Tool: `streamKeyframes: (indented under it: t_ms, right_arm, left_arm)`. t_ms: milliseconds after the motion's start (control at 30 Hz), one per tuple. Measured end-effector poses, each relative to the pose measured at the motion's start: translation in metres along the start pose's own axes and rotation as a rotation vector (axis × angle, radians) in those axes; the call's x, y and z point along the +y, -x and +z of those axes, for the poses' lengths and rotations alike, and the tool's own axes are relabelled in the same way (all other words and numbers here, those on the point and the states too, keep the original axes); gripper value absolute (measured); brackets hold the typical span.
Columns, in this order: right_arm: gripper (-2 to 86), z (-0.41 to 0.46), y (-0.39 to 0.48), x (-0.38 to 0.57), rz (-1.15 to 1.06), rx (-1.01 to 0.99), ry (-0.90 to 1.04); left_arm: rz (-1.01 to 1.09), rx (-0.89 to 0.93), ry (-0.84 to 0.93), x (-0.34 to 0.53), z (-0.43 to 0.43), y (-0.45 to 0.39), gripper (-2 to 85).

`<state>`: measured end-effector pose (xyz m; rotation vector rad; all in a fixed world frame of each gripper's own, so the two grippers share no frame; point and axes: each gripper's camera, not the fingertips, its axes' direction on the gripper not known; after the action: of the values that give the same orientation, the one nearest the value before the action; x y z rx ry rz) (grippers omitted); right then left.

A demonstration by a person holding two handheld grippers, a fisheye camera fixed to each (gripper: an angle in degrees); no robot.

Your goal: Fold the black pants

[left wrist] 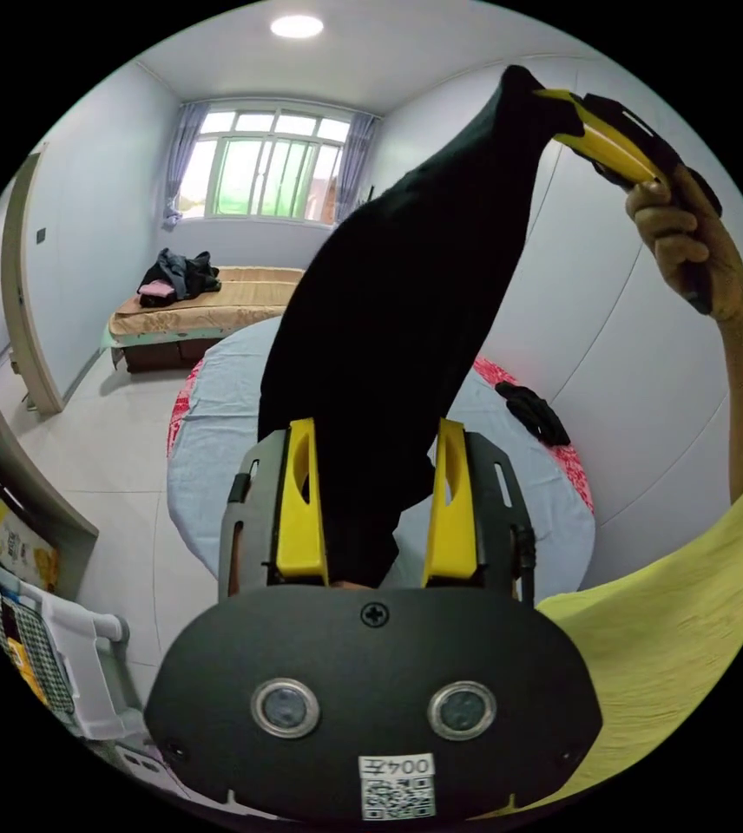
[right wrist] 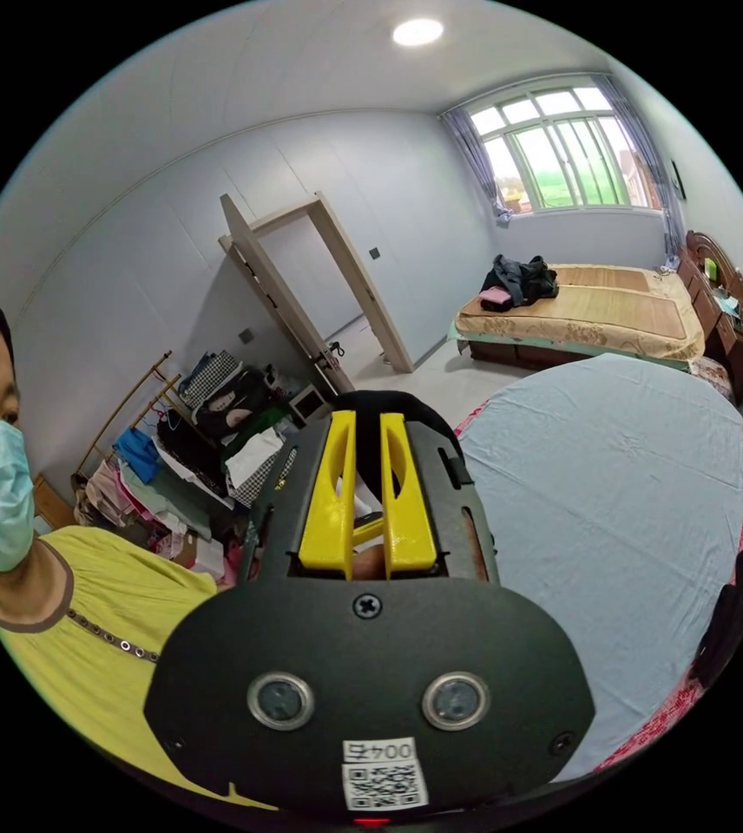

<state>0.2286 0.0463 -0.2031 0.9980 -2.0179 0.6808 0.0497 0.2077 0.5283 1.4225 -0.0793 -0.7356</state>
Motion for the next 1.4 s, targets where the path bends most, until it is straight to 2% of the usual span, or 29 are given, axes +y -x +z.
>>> streamKeyframes:
  t_ms: [100, 433, 533, 633, 700, 833, 933, 1100, 1300, 1400]
  right_arm:
    - [5.0, 0.011, 0.009, -0.006, -0.001, 0.010, -0.003]
    - [5.0, 0.031, 0.031, -0.020, 0.032, 0.005, -0.035]
    - [5.0, 0.030, 0.036, -0.024, 0.047, 0.011, -0.055]
    - [5.0, 0.022, 0.037, -0.025, 0.072, 0.024, -0.096]
    - [4.9, 0.014, 0.036, -0.025, 0.092, 0.041, -0.127]
    - [4.9, -0.003, 0.039, -0.031, 0.093, 0.100, -0.166]
    - [4.8, -0.017, 0.049, -0.043, 0.064, 0.125, -0.178]
    - [4.7, -0.058, 0.084, -0.076, -0.053, 0.173, -0.250]
    - [4.7, -0.131, 0.173, -0.133, -0.286, 0.321, -0.375]
    - [4.7, -0.164, 0.213, -0.151, -0.361, 0.354, -0.436]
  left_arm:
    - [0.040, -0.058, -0.030, 0.000, 0.008, -0.028, 12.0]
    - [0.146, -0.066, -0.009, -0.011, 0.041, -0.114, 7.2]
    - [0.092, -0.048, -0.039, -0.016, 0.046, -0.132, 3.7]
    - [-0.023, 0.116, -0.074, -0.027, 0.041, -0.132, 2.4]
    - [-0.155, 0.189, -0.148, -0.037, 0.028, -0.126, 2.0]
    - [-0.238, 0.255, -0.283, -0.070, -0.001, -0.132, 1.6]
    - [-0.190, 0.284, -0.361, -0.116, -0.029, -0.156, 1.5]
    - [0.035, 0.245, -0.531, -0.200, -0.110, -0.244, 1.4]
    - [0.237, 0.176, -0.729, -0.247, -0.211, -0.361, 1.5]
    - [0.288, 0.197, -0.797, -0.254, -0.254, -0.402, 1.6]
